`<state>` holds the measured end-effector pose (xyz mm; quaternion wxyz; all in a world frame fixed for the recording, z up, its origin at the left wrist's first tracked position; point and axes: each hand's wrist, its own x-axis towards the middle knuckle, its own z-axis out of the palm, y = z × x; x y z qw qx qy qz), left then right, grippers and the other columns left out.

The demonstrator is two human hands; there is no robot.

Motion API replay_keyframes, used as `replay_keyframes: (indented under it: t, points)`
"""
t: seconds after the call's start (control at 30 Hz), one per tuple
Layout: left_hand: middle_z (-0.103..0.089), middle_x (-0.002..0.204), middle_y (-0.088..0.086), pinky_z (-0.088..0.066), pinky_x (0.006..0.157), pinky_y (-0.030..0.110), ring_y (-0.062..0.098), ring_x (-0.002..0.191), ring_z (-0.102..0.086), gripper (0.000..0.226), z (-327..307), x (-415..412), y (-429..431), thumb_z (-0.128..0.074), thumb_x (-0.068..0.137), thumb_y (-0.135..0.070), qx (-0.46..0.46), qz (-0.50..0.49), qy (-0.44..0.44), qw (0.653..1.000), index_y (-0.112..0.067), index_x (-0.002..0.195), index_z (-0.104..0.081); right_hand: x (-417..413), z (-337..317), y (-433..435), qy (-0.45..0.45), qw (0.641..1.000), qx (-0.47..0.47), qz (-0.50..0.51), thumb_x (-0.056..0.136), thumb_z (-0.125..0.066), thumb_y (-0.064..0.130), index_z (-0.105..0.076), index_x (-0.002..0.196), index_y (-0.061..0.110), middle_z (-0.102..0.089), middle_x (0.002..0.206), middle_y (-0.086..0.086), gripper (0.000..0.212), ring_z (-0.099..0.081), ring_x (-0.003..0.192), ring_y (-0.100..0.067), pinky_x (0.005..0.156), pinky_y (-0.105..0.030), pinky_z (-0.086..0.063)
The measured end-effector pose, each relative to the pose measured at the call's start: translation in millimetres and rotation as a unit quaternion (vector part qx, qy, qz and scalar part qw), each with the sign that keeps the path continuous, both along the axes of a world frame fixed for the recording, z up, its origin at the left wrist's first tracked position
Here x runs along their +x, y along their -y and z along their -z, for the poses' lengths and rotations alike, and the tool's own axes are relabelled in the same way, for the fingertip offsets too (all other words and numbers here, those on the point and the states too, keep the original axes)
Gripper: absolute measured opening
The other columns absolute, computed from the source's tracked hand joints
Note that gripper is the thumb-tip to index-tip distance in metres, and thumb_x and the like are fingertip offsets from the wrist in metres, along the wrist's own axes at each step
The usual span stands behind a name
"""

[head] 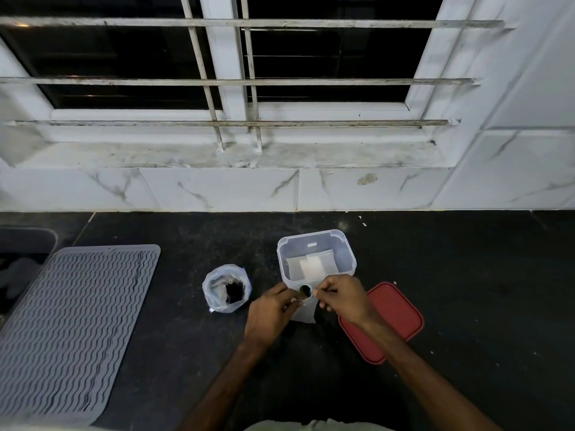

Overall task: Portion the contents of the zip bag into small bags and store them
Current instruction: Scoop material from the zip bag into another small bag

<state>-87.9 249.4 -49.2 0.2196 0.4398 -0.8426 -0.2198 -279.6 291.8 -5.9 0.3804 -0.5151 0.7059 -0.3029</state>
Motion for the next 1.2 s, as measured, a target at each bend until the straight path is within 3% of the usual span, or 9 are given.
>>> replay_keyframes:
  t: [0.13,0.33,0.53,0.6,0.7,0.8,1.0,1.2]
  points:
    - [-0.063,0.095,-0.016,-0.048,0.058,0.022,0.001,0.082,-0.06,0.008,3,2,-4,-0.069,0.087,-0.033,0.0,-0.003,-0.034,0.999,-0.032,0.094,-0.072,5,7,1,-0.088,0.994,-0.041,-0.04,0.084,-0.074,0.022,-0.075,0.082,0.016,-0.074,0.078,0.009,0.006,-0.067,0.074,-0.004,0.076,-0.029,-0.055]
    - [-0.06,0.094,-0.017,-0.033,0.06,0.008,-0.001,0.082,-0.056,0.01,9,9,-3,-0.069,0.088,-0.033,-0.001,-0.002,-0.035,0.999,-0.033,0.098,-0.071,9,10,0,-0.101,0.993,-0.057,-0.002,0.081,-0.078,0.021,-0.076,0.087,0.018,-0.073,0.087,0.011,0.007,-0.066,0.082,-0.003,0.079,-0.024,-0.053]
    - [-0.059,0.093,-0.016,-0.049,0.058,0.024,0.003,0.082,-0.058,0.009,16,12,0,-0.07,0.087,-0.032,-0.009,-0.015,-0.038,0.999,-0.033,0.096,-0.071,8,12,2,-0.043,0.998,-0.042,0.035,0.078,-0.081,0.019,-0.077,0.084,0.018,-0.075,0.082,0.011,0.007,-0.068,0.079,0.0,0.078,-0.019,-0.054]
    - [-0.06,0.095,-0.016,-0.051,0.06,0.027,0.003,0.084,-0.058,0.008,18,13,0,-0.066,0.088,-0.035,-0.017,-0.014,-0.039,0.999,-0.033,0.095,-0.07,8,12,2,-0.01,0.997,-0.045,0.056,0.079,-0.081,0.018,-0.078,0.084,0.016,-0.075,0.079,0.009,0.006,-0.068,0.074,0.001,0.074,-0.018,-0.054]
    - [-0.061,0.099,-0.016,-0.053,0.063,0.029,0.003,0.087,-0.058,0.022,20,13,-1,-0.053,0.09,-0.044,-0.03,-0.016,-0.046,0.998,-0.031,0.095,-0.071,10,8,0,0.034,0.996,-0.025,0.079,0.081,-0.079,0.017,-0.076,0.081,0.015,-0.074,0.071,0.003,0.004,-0.063,0.057,0.001,0.055,-0.012,-0.046]
    - [-0.063,0.101,-0.017,-0.054,0.064,0.031,0.004,0.088,-0.059,0.026,22,13,-2,-0.05,0.09,-0.045,-0.03,-0.027,-0.056,0.998,-0.03,0.096,-0.071,10,3,0,0.068,0.993,-0.004,0.098,0.084,-0.076,0.018,-0.074,0.076,0.017,-0.074,0.071,-0.001,0.009,-0.059,0.054,-0.004,0.043,-0.014,-0.041]
    - [-0.061,0.101,-0.018,-0.054,0.065,0.03,0.0,0.088,-0.059,0.01,21,8,-4,-0.065,0.089,-0.033,0.009,-0.075,-0.063,0.995,-0.032,0.098,-0.069,7,-4,0,0.122,0.985,0.003,0.12,0.087,-0.072,0.017,-0.075,0.082,0.011,-0.075,0.074,-0.002,0.008,-0.06,0.059,-0.009,0.043,-0.019,-0.04]
    - [-0.054,0.109,-0.023,-0.054,0.076,0.025,-0.003,0.094,-0.058,0.037,10,11,-16,-0.062,0.091,-0.035,0.086,-0.059,-0.046,0.993,-0.042,0.124,-0.048,29,-15,14,0.171,0.978,-0.015,0.12,0.09,-0.07,0.016,-0.071,0.083,0.007,-0.074,0.072,-0.008,0.012,-0.059,0.056,-0.011,0.046,-0.019,-0.042]
